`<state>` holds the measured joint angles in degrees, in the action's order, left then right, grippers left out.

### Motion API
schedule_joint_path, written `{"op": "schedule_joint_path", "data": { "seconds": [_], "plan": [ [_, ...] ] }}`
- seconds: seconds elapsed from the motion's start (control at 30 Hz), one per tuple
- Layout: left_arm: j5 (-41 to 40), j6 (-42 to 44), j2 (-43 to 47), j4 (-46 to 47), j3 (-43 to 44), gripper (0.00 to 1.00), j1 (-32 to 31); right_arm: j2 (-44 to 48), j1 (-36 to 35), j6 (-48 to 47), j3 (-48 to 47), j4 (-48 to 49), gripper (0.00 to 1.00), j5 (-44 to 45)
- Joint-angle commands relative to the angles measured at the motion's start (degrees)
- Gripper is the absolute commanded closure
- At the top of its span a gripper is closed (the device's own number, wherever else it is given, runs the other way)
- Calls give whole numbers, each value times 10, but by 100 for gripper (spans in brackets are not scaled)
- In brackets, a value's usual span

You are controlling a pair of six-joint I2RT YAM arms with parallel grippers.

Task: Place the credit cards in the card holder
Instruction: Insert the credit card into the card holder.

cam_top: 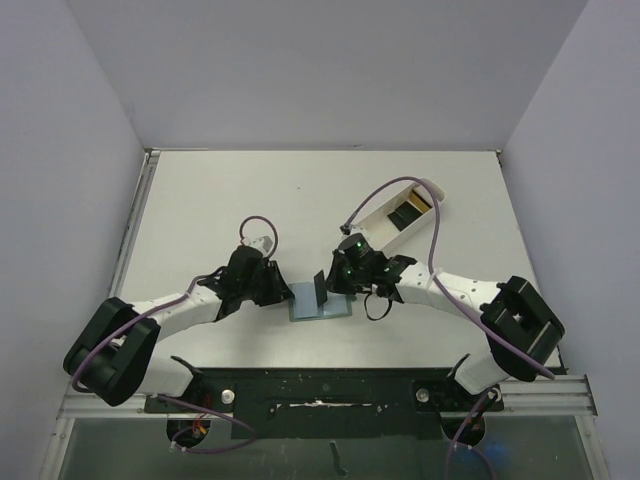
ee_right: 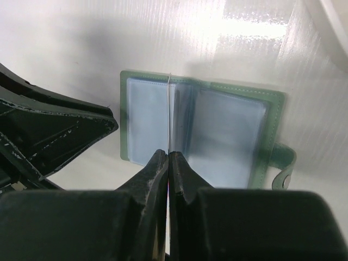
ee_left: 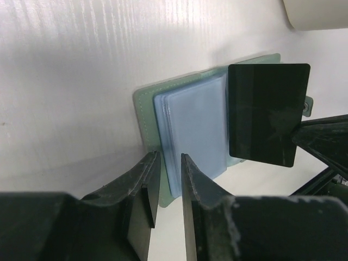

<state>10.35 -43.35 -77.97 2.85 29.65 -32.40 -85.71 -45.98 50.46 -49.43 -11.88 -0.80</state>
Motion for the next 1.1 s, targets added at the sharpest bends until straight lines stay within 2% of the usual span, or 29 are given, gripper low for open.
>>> {"op": "schedule_joint_path", "data": {
  "seconds": [0.0, 0.17, 0.73, 1.07],
  "plan": [
    [36, -10, -2, 46, 15, 79, 4, -5, -11, 6, -33, -10, 100, 37],
    [47, -15, -25, 68, 9, 81, 3, -8, -12, 4, -29, 3, 100, 32],
    [28, -2, -57, 55, -1, 95, 3, -26, -8, 16, 0, 41, 100, -7],
    [27, 0, -59, 55, -7, 96, 2, -26, -5, 16, 25, 36, 100, -7]
  ]
}}
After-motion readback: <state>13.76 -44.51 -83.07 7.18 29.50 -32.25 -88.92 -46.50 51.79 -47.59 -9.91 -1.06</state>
